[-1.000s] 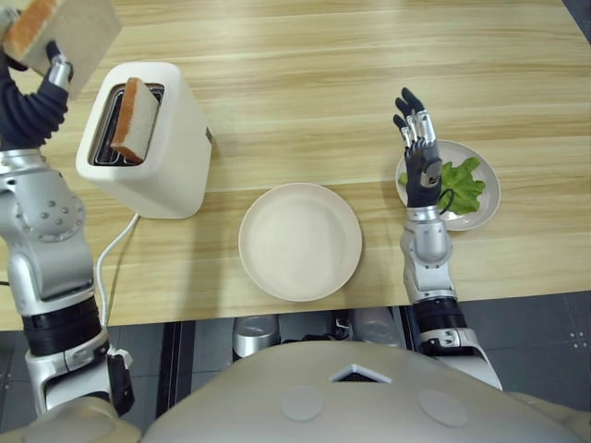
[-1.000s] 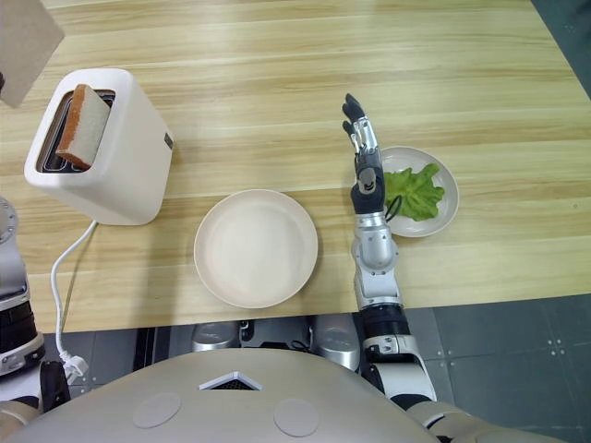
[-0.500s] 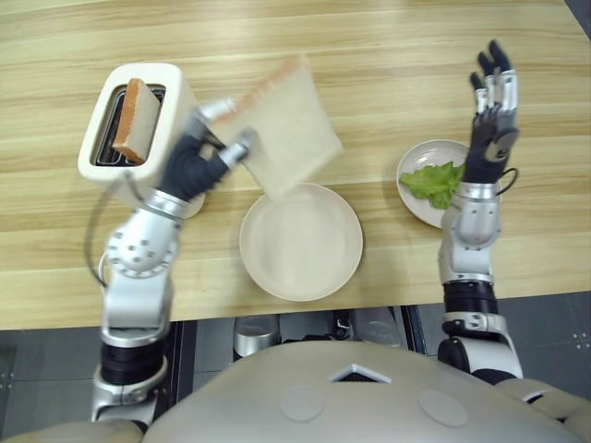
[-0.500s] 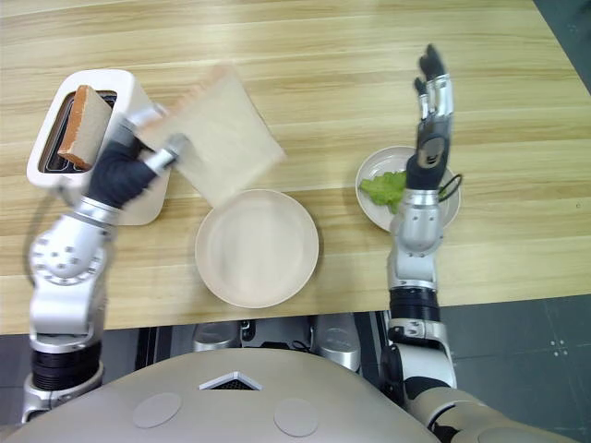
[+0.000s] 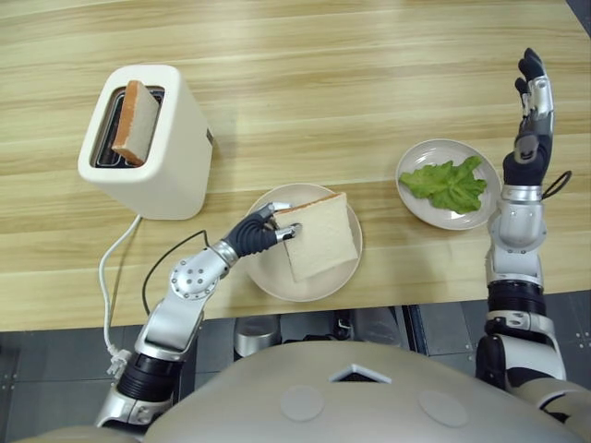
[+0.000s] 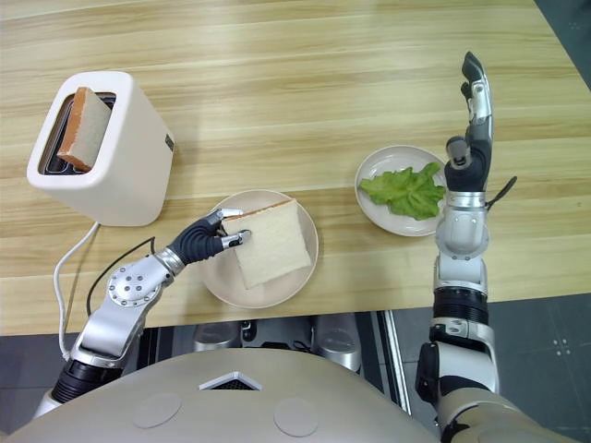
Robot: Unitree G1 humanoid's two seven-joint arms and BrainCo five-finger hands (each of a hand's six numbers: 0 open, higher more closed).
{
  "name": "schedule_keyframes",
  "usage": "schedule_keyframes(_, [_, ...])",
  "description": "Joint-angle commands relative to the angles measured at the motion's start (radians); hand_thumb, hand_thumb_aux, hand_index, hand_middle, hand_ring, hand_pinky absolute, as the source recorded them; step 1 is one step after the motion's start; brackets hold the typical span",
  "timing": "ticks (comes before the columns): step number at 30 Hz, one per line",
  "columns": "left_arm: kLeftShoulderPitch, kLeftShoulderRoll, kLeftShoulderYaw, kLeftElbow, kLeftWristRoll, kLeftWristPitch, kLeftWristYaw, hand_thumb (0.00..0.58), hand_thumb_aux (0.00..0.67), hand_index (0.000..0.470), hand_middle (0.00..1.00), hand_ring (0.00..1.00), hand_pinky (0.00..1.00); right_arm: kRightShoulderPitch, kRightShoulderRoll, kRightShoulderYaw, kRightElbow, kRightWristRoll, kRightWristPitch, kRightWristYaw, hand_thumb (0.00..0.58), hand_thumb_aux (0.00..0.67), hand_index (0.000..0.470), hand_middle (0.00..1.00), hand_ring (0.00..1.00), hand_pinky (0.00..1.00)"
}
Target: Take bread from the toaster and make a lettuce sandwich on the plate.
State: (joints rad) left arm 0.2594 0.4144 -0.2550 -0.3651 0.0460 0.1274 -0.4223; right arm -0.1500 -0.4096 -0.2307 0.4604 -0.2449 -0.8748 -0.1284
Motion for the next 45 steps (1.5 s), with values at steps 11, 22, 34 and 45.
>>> schedule_keyframes(11, [-0.069, 0.034, -0.090, 0.183, 0.237, -0.057, 0.054, 0.000, 0.000, 0.000, 0.49, 0.49, 0.49, -0.080, -0.249, 0.215, 0.336, -0.543, 0.120, -0.422, 0.000, 0.000, 0.000, 0.00, 0.00, 0.00])
schedule_keyframes(22, [-0.144, 0.053, 0.028, 0.169, 0.299, -0.086, 0.143, 0.000, 0.000, 0.000, 0.00, 0.00, 0.00, -0.321, -0.308, 0.609, 0.743, -0.820, 0.502, -0.589, 0.000, 0.000, 0.000, 0.00, 0.00, 0.00])
schedule_keyframes(34, [-0.141, 0.026, 0.159, 0.071, 0.267, -0.115, 0.184, 0.000, 0.000, 0.000, 0.00, 0.00, 0.00, -0.375, -0.310, 0.758, 0.822, -0.789, 0.532, -0.571, 0.580, 0.652, 0.447, 0.00, 0.00, 0.00])
schedule_keyframes(45, [-0.152, -0.031, 0.144, 0.104, 0.249, -0.144, 0.182, 0.000, 0.000, 0.000, 0.00, 0.00, 0.00, -0.417, -0.322, 0.807, 0.772, -0.784, 0.510, -0.721, 0.580, 0.670, 0.460, 0.00, 0.00, 0.00])
